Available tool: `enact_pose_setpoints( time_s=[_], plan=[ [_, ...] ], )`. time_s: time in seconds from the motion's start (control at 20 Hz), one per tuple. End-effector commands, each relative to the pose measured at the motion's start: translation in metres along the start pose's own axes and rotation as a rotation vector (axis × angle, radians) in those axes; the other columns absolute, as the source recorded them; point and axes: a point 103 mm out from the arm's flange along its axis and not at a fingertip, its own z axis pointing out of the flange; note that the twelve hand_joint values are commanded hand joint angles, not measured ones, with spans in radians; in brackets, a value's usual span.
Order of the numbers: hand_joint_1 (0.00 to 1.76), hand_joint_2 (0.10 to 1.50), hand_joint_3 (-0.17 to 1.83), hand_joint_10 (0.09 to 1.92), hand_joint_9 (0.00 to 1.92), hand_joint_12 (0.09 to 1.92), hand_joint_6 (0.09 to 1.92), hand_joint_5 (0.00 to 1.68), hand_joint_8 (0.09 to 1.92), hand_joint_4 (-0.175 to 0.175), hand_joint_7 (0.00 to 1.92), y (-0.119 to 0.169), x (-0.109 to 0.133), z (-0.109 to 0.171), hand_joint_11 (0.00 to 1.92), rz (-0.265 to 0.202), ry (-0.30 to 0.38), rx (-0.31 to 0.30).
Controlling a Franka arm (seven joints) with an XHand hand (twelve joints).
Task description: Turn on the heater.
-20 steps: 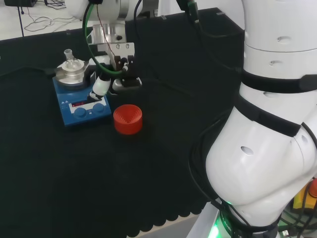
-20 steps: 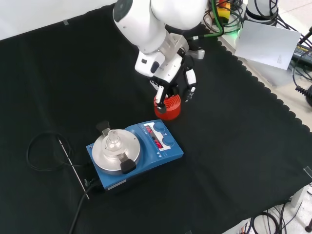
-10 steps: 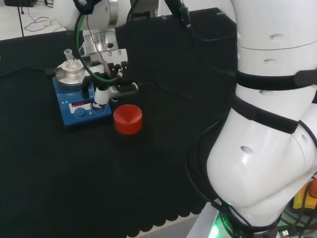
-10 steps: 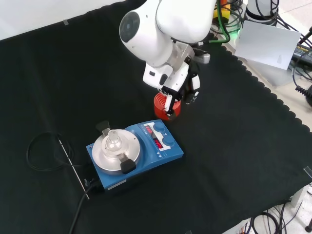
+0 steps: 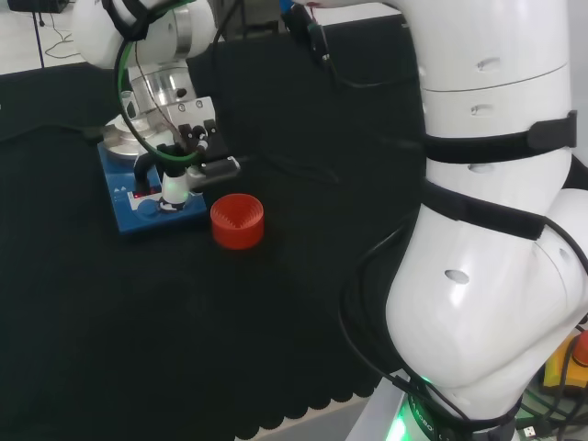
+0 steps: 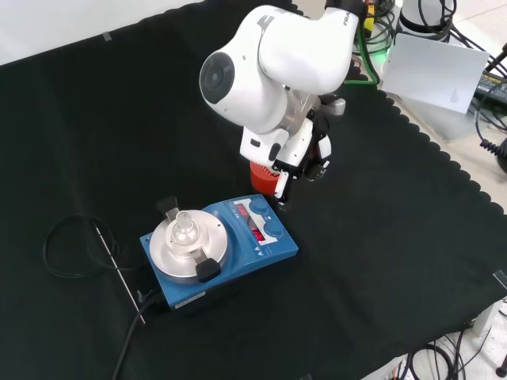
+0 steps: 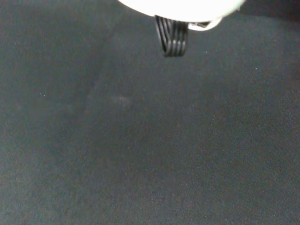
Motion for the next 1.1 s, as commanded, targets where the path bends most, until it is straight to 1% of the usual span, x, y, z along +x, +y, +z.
enact_pose_setpoints(
  time_s=[0.05, 0.2, 0.45, 0.65, 0.7, 0.9, 1.1],
  plan=[
    [1.40, 0.67, 1.02, 1.43, 1.66, 1.29, 0.82, 0.23, 1.59, -0.112, 1.55, 0.007, 0.000, 0.004, 1.25, -0.001, -0.009, 0.049],
    [1.40, 0.66, 1.04, 1.44, 1.66, 1.30, 0.79, 0.20, 1.59, -0.109, 1.55, 0.011, -0.002, 0.007, 1.24, 0.004, -0.010, 0.064],
    [1.40, 0.66, 1.06, 1.46, 1.66, 1.31, 0.73, 0.18, 1.60, -0.108, 1.55, 0.015, -0.001, 0.008, 1.24, 0.016, -0.017, 0.069],
    [1.40, 0.66, 1.06, 1.46, 1.66, 1.31, 0.70, 0.19, 1.60, -0.107, 1.55, 0.019, -0.009, 0.009, 1.24, 0.010, 0.005, 0.078],
    [1.40, 0.66, 1.06, 1.46, 1.66, 1.31, 0.69, 0.19, 1.60, -0.106, 1.55, 0.020, -0.012, 0.010, 1.24, 0.009, 0.009, 0.077],
    [1.40, 0.66, 1.06, 1.46, 1.66, 1.31, 0.68, 0.19, 1.60, -0.105, 1.55, 0.022, -0.012, 0.011, 1.24, 0.017, 0.002, 0.079],
    [1.40, 0.66, 1.06, 1.46, 1.66, 1.31, 0.67, 0.19, 1.60, -0.104, 1.55, 0.025, -0.016, 0.013, 1.24, 0.012, 0.006, 0.066]
  ],
)
